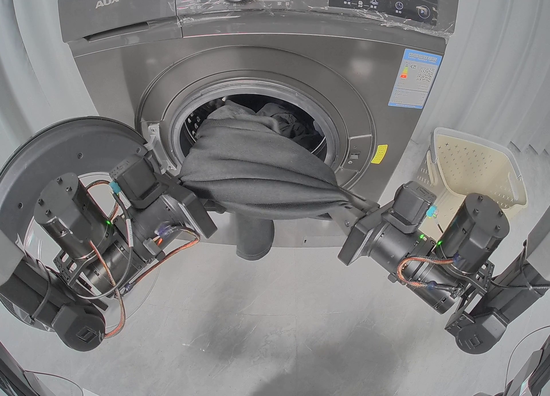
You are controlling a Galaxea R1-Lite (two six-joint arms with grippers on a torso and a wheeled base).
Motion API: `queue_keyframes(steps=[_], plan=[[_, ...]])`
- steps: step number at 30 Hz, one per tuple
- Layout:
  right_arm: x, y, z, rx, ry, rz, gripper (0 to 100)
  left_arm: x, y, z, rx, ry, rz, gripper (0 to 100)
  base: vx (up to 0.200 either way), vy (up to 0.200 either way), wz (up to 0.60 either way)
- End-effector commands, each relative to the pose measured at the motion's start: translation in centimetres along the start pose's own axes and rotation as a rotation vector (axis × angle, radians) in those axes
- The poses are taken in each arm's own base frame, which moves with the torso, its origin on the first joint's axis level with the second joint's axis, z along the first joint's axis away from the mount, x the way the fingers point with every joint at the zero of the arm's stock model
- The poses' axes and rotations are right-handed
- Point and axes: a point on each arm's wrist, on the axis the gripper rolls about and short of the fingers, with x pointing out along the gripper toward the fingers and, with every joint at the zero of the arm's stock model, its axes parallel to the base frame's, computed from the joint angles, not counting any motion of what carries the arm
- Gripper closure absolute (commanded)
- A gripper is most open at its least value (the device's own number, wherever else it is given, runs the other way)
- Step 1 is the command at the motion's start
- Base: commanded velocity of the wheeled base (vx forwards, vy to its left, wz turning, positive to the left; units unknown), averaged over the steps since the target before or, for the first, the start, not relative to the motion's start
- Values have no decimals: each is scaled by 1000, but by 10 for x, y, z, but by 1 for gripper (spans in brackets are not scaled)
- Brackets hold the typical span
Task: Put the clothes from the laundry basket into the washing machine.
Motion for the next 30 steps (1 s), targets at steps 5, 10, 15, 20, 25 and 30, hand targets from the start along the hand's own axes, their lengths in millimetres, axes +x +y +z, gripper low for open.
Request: queue_keyframes(steps=[5,10,15,20,25,30], plan=[[-40,-5,-25,-47,184,33,0,-6,7,-7,2,36,34,100,0,0,0],[-57,-10,-36,-67,268,30,0,-13,12,-15,7,78,58,100,0,0,0],[-59,-17,-37,-70,280,2,0,-20,15,-23,7,122,75,100,0,0,0],[-58,-30,-33,-82,260,-45,0,-24,15,-30,12,155,79,100,0,0,0],[-57,-36,-31,-84,249,-58,0,-24,18,-39,28,190,87,100,0,0,0],[-57,-36,-31,-84,249,-58,0,-24,18,-38,30,187,86,100,-200,200,0]])
